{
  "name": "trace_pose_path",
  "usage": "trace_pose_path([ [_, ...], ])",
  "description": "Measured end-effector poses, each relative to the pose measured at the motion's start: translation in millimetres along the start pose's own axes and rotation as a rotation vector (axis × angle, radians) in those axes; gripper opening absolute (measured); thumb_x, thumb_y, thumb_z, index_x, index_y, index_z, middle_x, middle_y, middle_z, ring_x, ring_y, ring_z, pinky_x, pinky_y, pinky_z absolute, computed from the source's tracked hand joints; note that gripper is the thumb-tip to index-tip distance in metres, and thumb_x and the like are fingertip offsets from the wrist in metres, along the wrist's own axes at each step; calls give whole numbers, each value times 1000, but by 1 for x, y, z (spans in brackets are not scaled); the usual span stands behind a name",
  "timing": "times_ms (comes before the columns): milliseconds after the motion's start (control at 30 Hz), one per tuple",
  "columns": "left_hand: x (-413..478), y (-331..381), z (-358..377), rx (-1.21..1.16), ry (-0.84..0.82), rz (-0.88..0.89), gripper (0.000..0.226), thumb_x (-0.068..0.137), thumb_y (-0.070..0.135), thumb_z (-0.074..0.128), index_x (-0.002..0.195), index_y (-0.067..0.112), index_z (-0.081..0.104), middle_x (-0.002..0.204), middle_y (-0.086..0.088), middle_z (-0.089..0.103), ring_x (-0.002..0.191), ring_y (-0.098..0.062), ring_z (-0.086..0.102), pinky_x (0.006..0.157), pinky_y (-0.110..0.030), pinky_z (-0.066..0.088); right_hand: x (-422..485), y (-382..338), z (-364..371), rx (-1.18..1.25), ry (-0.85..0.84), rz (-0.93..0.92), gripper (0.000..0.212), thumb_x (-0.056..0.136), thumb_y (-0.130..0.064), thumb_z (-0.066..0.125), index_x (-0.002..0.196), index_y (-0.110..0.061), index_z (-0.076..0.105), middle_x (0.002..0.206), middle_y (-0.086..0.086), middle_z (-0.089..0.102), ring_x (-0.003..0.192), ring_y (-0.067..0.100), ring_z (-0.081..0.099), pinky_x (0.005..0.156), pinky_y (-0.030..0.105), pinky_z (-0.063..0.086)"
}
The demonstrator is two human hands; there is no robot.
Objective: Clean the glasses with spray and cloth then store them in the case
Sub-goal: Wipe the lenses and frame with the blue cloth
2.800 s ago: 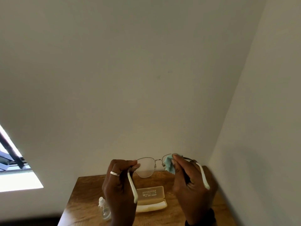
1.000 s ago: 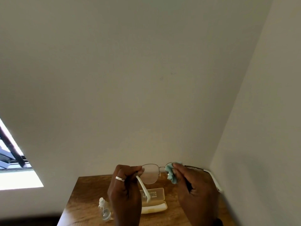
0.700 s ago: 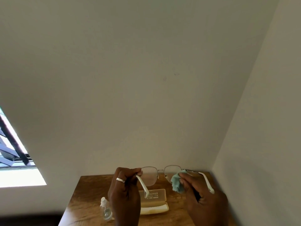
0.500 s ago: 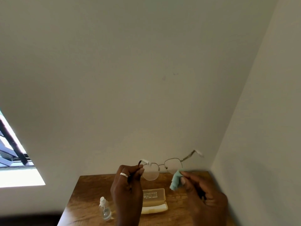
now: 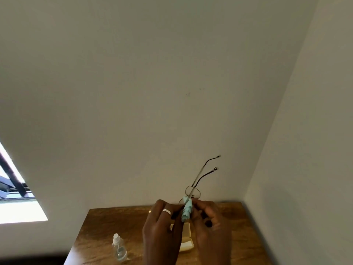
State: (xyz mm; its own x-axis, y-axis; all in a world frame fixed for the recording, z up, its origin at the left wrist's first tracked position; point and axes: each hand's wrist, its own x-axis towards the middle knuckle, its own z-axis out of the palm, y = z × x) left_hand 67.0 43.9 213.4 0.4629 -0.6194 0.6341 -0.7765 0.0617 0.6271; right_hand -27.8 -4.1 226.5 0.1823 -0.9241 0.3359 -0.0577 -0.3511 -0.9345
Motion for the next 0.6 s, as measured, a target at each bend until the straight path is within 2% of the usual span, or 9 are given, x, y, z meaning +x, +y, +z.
trace_pose_path([
  [167,-3,-1,1,148,-34,36,34,57,5,96,85,12,76,78,2,62,60,-14,57,41,-29,51,0,3,-3,-150,-65,-46,27,77,-17,78,88,-40,68,96,-20,61,88,4,57,65,11,46],
  [300,-5,1,4,186,-75,58,35,54,5,97,80,8,74,77,0,62,58,-13,55,42,-22,48,7,-1,-10,-128,-130,-76,32,78,-14,77,78,-43,66,87,-14,63,79,11,58,56,13,44],
  [367,-6,1,4,207,-96,76,36,54,6,97,81,9,73,77,0,61,57,-13,55,41,-24,49,9,0,-13,-114,-131,-93,36,78,-13,77,79,-47,66,83,-11,64,76,14,59,56,15,44],
  [500,-5,5,7,221,-76,82,35,52,6,98,75,10,72,74,-2,60,54,-17,55,38,-30,48,4,5,-12,-26,-59,-88,35,78,-4,75,87,-38,69,84,-7,69,81,13,66,64,21,54],
  [600,-4,8,7,197,-65,113,35,51,5,98,73,9,71,73,-2,59,56,-17,55,39,-27,48,0,6,-8,93,-18,5,31,80,-1,72,87,-32,72,85,-6,72,84,13,69,68,22,56],
])
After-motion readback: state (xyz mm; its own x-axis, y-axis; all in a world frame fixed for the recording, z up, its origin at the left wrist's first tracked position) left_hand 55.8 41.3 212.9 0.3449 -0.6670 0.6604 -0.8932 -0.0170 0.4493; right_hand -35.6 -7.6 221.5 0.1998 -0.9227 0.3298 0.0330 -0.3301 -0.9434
